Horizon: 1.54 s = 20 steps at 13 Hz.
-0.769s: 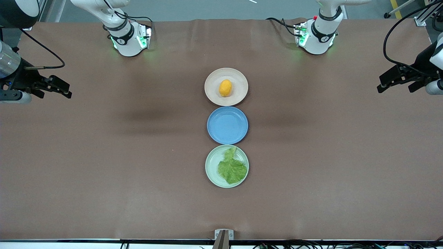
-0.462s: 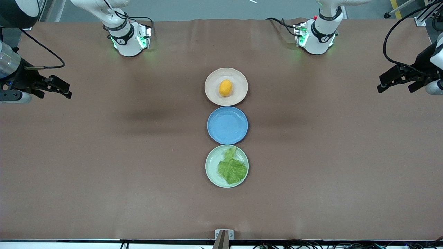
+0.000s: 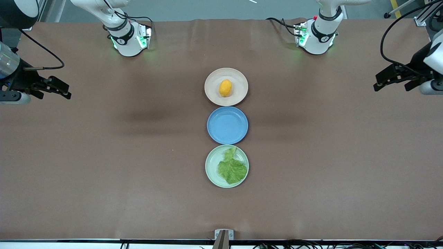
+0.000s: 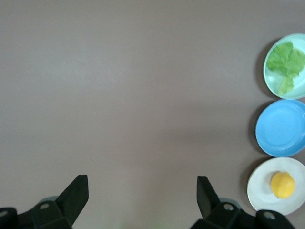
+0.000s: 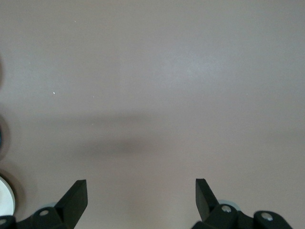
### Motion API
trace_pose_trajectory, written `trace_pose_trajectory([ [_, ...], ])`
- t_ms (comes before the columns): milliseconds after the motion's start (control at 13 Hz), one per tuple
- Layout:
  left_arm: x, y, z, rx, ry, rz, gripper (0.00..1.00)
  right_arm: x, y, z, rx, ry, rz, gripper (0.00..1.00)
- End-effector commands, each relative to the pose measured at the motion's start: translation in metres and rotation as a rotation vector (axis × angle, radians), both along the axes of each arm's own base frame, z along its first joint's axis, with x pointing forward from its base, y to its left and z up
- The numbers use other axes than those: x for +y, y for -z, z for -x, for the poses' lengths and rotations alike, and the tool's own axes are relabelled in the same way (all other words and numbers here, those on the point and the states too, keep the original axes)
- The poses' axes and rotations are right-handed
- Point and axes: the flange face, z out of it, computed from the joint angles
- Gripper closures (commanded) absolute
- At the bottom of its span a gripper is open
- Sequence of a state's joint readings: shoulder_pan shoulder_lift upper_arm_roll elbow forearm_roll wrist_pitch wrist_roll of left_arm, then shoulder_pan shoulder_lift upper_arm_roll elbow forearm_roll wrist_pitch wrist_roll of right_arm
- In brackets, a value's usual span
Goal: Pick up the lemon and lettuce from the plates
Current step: 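Raise both grippers from the rest pose toward the plates, then reach the right gripper to the lemon while the left gripper reaches the lettuce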
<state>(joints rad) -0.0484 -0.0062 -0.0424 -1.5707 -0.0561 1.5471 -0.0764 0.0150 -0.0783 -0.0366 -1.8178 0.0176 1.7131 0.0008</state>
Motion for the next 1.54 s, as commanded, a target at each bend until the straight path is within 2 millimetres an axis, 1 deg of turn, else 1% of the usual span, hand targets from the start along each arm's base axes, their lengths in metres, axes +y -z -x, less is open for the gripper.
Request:
trace_pose_trajectory([
  [0, -0.055, 0.050, -0.020, 0.092, 0.057, 0.019, 0.00, 0.016, 0.028, -0.016, 0.050, -0.033, 0.004, 0.00],
  [77, -0.075, 0.071, -0.026, 0.129, 0.043, 0.032, 0.00, 0.018, 0.035, -0.019, 0.062, -0.044, 0.004, 0.00],
  [154, -0.100, 0.094, -0.032, 0.154, 0.011, 0.038, 0.00, 0.044, 0.039, -0.014, 0.096, -0.067, 0.003, 0.00],
  [231, -0.125, 0.113, -0.036, 0.165, -0.020, 0.037, 0.00, 0.071, 0.041, -0.008, 0.119, 0.001, 0.009, 0.00],
  [308, -0.150, 0.133, -0.040, 0.165, -0.056, 0.038, 0.00, 0.107, 0.039, 0.000, 0.137, 0.145, -0.019, 0.00],
  [385, -0.177, 0.152, -0.042, 0.160, -0.081, 0.036, 0.00, 0.148, 0.039, 0.013, 0.165, 0.209, -0.030, 0.00],
  [462, -0.203, 0.172, -0.046, 0.141, -0.116, 0.047, 0.00, 0.197, 0.039, 0.030, 0.179, 0.232, -0.025, 0.00],
  [615, -0.250, 0.216, -0.050, 0.110, -0.203, 0.067, 0.00, 0.283, 0.040, 0.066, 0.160, 0.290, -0.007, 0.00],
  [692, -0.272, 0.239, -0.053, 0.087, -0.266, 0.087, 0.00, 0.327, 0.053, 0.091, 0.136, 0.314, -0.014, 0.00],
  [769, -0.283, 0.256, -0.062, 0.071, -0.345, 0.110, 0.00, 0.365, 0.069, 0.113, 0.103, 0.352, -0.036, 0.00],
  [846, -0.295, 0.274, -0.072, 0.067, -0.446, 0.132, 0.00, 0.403, 0.090, 0.137, 0.082, 0.385, -0.053, 0.00],
  [1000, -0.315, 0.300, -0.089, 0.049, -0.638, 0.186, 0.00, 0.468, 0.152, 0.171, 0.066, 0.452, -0.059, 0.00],
  [1077, -0.323, 0.311, -0.096, 0.025, -0.715, 0.226, 0.00, 0.492, 0.183, 0.183, 0.052, 0.470, -0.055, 0.00],
  [1154, -0.331, 0.318, -0.099, -0.011, -0.758, 0.273, 0.00, 0.508, 0.208, 0.191, 0.041, 0.473, -0.061, 0.00],
  [1231, -0.334, 0.332, -0.104, -0.038, -0.802, 0.315, 0.00, 0.517, 0.233, 0.194, 0.028, 0.463, -0.045, 0.00],
  [1308, -0.337, 0.342, -0.105, -0.052, -0.832, 0.342, 0.00, 0.520, 0.249, 0.195, 0.018, 0.457, -0.030, 0.00],
  [1385, -0.348, 0.356, -0.100, -0.058, -0.838, 0.353, 0.00, 0.525, 0.262, 0.199, 0.011, 0.455, -0.023, 0.00],
  [1462, -0.352, 0.367, -0.099, -0.082, -0.844, 0.356, 0.00, 0.530, 0.274, 0.205, 0.009, 0.456, -0.015, 0.00],
])
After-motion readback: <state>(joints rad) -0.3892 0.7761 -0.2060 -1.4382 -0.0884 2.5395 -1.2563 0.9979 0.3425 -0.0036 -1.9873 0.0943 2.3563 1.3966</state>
